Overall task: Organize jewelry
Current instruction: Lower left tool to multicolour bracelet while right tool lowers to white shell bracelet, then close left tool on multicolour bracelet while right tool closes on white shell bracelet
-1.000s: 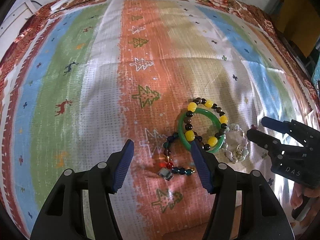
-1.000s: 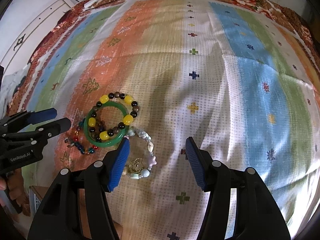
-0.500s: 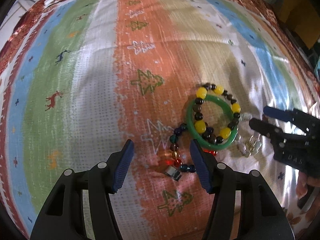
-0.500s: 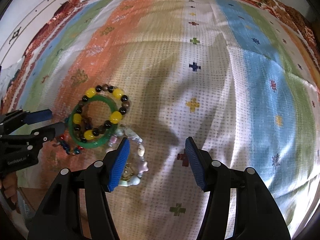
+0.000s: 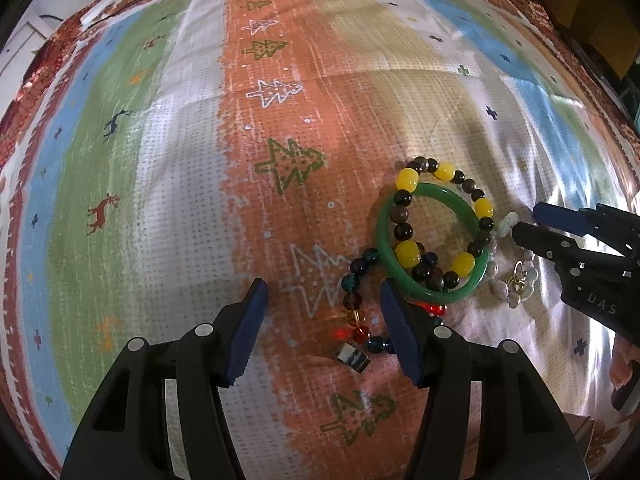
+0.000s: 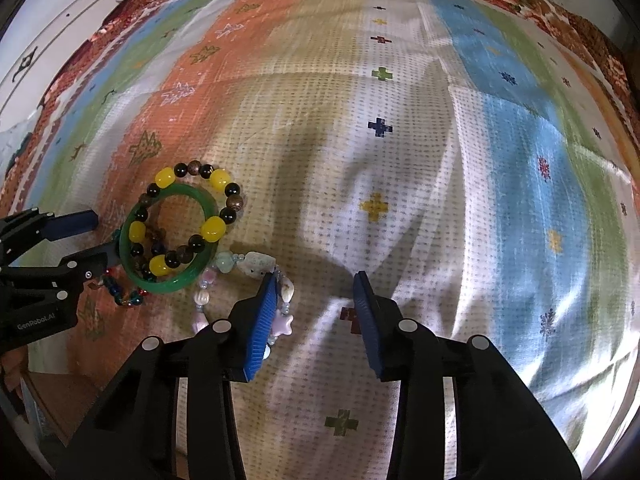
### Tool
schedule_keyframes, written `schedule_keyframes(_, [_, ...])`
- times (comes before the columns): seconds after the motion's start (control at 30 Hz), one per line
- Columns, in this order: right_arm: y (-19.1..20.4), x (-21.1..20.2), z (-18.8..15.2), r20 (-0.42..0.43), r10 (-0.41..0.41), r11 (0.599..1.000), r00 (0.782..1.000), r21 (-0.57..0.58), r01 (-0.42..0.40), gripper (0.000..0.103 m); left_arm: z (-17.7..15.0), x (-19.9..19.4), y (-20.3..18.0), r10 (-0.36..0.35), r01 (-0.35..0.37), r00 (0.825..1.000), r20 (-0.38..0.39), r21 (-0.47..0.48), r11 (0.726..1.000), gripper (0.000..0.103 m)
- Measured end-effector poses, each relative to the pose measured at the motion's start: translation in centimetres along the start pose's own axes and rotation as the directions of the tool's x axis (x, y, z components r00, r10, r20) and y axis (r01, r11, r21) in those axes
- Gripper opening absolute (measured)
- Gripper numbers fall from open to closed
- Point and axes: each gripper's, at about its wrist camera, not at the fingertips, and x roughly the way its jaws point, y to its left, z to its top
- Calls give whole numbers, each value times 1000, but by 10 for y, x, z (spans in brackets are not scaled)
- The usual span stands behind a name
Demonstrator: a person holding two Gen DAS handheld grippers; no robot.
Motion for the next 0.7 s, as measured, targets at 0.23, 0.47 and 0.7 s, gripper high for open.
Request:
schedule_keyframes(0.23, [2,0,-1,-1,-6,1000,1000,-6,6,28,-1,1,-1,34,-34,999,0,18,999,46])
schedule_keyframes(0.47, [1,-1,-1,-4,-8,1000,1000,-11,8,12,-4,0,2,28,-28,1000,4,29,999,21])
schedule_keyframes(0.7, [-2,-11,1,11,34,999,999,8,-34,8,1,-15,11,-4,5,999,37,-24,1000,10])
